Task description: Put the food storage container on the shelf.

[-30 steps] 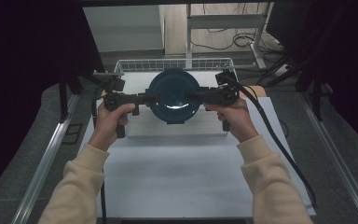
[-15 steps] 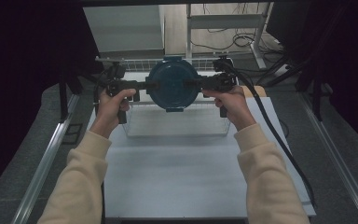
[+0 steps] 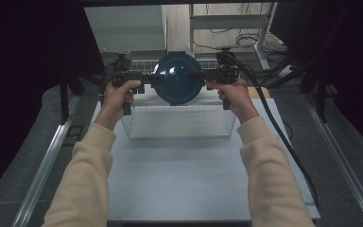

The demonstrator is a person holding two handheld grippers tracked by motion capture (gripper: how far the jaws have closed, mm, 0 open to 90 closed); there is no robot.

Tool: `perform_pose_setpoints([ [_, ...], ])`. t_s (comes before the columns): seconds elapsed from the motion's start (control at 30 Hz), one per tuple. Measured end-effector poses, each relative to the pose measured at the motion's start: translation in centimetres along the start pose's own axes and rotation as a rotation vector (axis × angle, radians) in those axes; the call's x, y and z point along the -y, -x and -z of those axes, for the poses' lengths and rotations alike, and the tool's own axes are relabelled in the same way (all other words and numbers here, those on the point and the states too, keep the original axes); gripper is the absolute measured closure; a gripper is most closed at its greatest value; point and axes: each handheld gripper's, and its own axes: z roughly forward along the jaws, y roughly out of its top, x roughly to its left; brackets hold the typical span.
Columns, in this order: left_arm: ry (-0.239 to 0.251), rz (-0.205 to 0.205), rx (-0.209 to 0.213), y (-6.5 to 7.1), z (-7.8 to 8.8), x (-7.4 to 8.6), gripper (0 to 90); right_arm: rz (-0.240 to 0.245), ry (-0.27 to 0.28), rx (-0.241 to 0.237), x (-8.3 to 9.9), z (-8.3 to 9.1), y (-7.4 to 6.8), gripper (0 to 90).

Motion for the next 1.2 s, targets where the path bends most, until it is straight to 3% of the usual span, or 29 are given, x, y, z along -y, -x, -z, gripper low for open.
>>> perform_pose_setpoints([
  [0.13,0.01,0.028,0.015,-0.7,-0.3,-0.3,43.0,-0.018,0.011,0.0,-0.3,-0.4,0.6,34.5],
  [0.2,0.014,0.076,0.028,-1.3,-0.6,-0.5,42.9,-0.06,0.017,0.003,-0.5,-0.7,0.8,34.4],
  [0.23,0.014,0.076,0.028,-1.3,-0.6,-0.5,42.7,-0.06,0.017,0.003,-0.5,-0.7,0.8,34.4],
  [0.3,0.011,0.099,0.029,-1.5,-0.8,-0.6,42.3,-0.097,0.018,0.003,-0.6,-0.9,1.1,34.2],
  [0.33,0.007,0.112,0.032,-1.7,-1.0,-0.6,41.0,-0.143,0.011,0.0,-0.8,-1.1,1.6,34.0],
  [0.37,0.001,0.127,0.038,-1.8,-1.1,-0.7,41.0,-0.143,0.011,0.0,-0.8,-1.1,1.6,34.0],
  [0.5,-0.017,0.183,0.067,-2.7,-1.7,-0.8,39.0,-0.216,0.004,0.006,-0.9,-1.5,2.2,33.8],
  [0.53,-0.016,0.195,0.072,-2.9,-1.8,-0.8,38.5,-0.254,0.007,0.011,-0.9,-1.7,2.6,33.8],
  [0.57,-0.014,0.205,0.074,-3.1,-1.9,-0.8,38.5,-0.254,0.007,0.011,-0.9,-1.7,2.6,33.8],
  [0.67,-0.018,0.242,0.089,-3.7,-2.3,-0.8,36.5,-0.316,0.013,0.022,-0.9,-2.2,3.1,33.8],
  [0.93,-0.003,0.235,0.076,-3.5,-2.6,-0.6,33.7,-0.411,0.02,0.008,-0.4,-2.6,4.0,33.4],
  [0.97,-0.005,0.227,0.072,-3.4,-2.7,-0.5,33.1,-0.401,0.028,0.004,-0.2,-2.5,4.1,33.2],
  [1.0,0.004,0.195,0.048,-3.1,-2.7,-0.4,30.2,-0.393,0.037,0.008,-0.1,-2.4,3.9,30.8],
  [1.03,0.004,0.195,0.048,-3.1,-2.7,-0.4,27.7,-0.393,0.037,0.008,-0.1,-2.4,3.9,30.8],
  [1.07,0.015,0.176,0.02,-2.9,-2.6,-0.4,25.6,-0.333,0.059,0.047,-0.1,-2.2,3.4,21.3],
  [1.2,0.071,0.099,-0.088,-1.8,-1.8,-0.2,21.6,-0.286,0.085,0.073,-0.1,-1.3,2.8,15.3],
])
